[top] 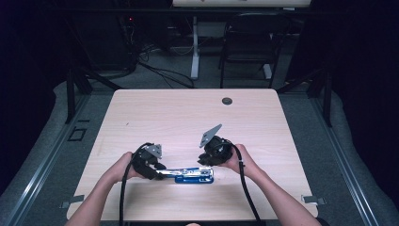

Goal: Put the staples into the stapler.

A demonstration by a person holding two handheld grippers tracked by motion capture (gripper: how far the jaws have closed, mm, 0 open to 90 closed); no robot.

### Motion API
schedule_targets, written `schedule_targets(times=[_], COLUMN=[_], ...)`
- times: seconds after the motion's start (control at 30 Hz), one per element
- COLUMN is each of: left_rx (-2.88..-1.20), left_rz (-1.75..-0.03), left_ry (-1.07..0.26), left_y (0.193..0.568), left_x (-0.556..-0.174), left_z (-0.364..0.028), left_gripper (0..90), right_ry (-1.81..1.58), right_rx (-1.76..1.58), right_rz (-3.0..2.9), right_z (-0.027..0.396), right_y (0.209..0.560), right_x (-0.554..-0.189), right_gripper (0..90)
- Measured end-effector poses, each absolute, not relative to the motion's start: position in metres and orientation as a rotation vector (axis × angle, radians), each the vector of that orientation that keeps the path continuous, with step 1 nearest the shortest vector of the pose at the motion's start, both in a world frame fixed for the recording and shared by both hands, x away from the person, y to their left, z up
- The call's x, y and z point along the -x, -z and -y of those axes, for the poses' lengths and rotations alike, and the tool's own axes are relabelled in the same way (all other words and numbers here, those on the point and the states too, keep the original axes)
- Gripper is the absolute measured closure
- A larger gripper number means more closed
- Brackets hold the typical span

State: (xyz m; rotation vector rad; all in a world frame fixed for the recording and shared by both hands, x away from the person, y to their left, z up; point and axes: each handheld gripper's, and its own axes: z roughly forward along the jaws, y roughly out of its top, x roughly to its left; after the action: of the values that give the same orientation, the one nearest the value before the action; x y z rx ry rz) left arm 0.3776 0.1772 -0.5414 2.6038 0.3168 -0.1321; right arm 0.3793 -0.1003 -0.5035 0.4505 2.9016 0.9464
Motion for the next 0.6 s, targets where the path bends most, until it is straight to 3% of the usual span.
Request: schedule_targets(times=[0.6], left_rx=[-2.604], left_rz=[-0.318], left_ry=[0.133], left_y=[0.541], left_x=[-0.378], left_z=[-0.177], left_gripper=[59.9], right_ry=[-0.951], right_rx=[-0.353], right_rz=[-2.977], right_z=[0.099], right_y=[0.515], right_x=[-0.377], right_gripper=[78.4])
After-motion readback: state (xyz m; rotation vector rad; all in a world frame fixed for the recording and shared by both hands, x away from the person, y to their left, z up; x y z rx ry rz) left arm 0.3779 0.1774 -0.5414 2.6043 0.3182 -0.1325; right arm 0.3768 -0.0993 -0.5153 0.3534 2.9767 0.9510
